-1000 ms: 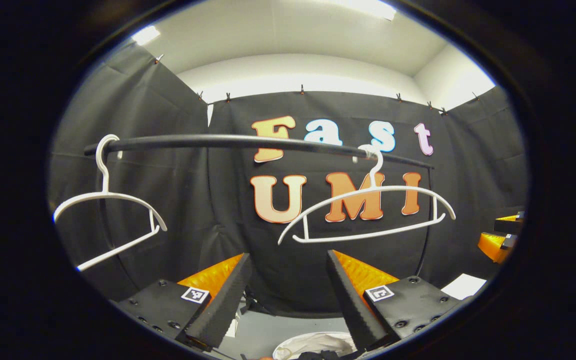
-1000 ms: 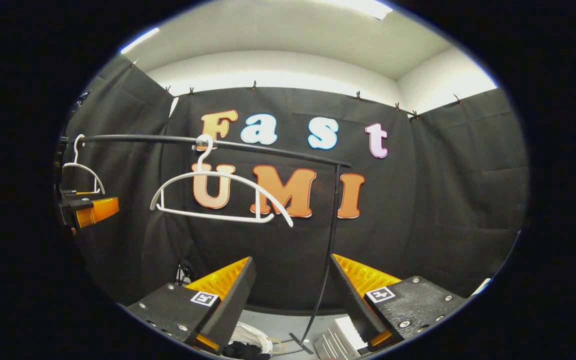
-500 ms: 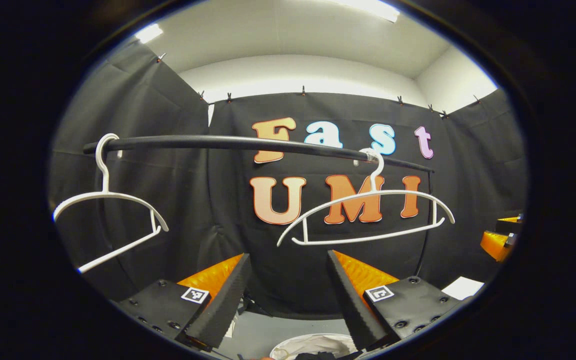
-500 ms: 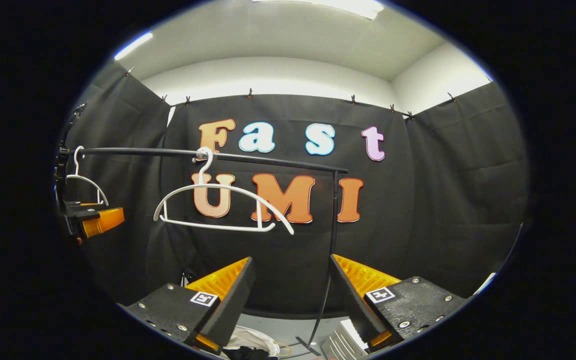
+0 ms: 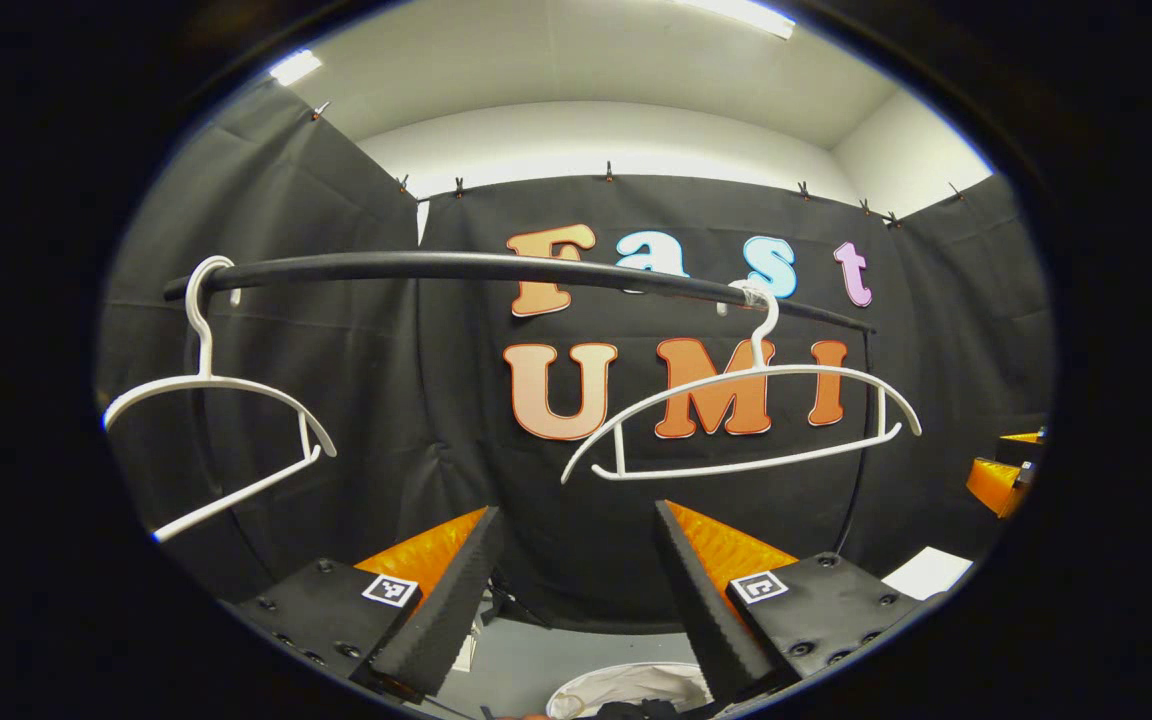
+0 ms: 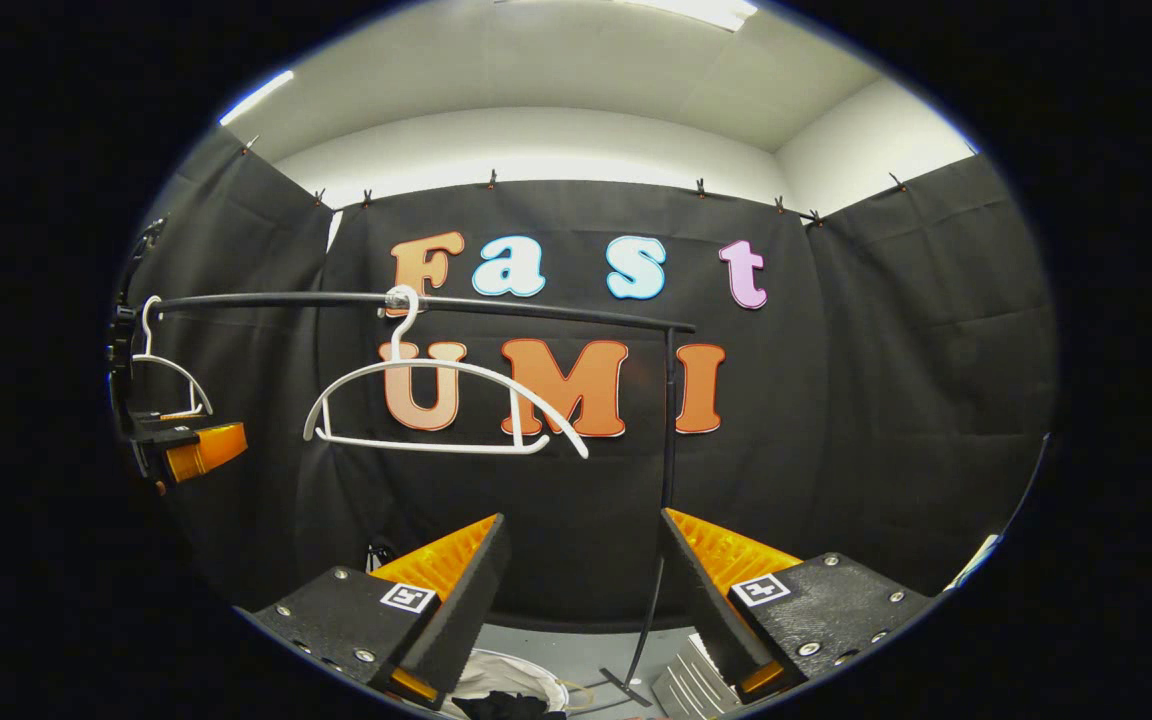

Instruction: Grasp the clothes on the hanger with both hands and then place them into the laundry hamper below.

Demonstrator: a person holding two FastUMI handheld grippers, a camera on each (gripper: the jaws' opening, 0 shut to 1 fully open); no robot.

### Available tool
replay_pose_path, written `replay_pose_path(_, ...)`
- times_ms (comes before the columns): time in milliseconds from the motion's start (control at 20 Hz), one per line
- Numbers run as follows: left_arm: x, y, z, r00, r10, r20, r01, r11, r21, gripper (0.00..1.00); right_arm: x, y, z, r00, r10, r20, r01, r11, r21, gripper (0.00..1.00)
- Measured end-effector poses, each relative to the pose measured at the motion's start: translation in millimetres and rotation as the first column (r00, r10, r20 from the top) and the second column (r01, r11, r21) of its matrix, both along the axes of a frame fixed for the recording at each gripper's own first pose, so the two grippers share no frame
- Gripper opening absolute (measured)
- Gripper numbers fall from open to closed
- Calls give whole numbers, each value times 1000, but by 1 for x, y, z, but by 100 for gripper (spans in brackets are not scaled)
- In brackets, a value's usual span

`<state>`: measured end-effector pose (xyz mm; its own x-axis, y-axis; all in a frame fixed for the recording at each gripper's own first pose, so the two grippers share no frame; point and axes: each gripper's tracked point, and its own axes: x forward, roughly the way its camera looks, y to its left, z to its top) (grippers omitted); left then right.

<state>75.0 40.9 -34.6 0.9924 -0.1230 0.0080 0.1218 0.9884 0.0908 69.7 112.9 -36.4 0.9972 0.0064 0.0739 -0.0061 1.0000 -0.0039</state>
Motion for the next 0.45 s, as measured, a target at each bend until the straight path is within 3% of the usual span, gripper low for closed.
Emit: replay_pose_path(450, 8, 2, -2, 1000, 10, -2, -10, 1000, 9, 96, 11, 2, -2, 1000, -3, -11, 3, 1000, 2, 92)
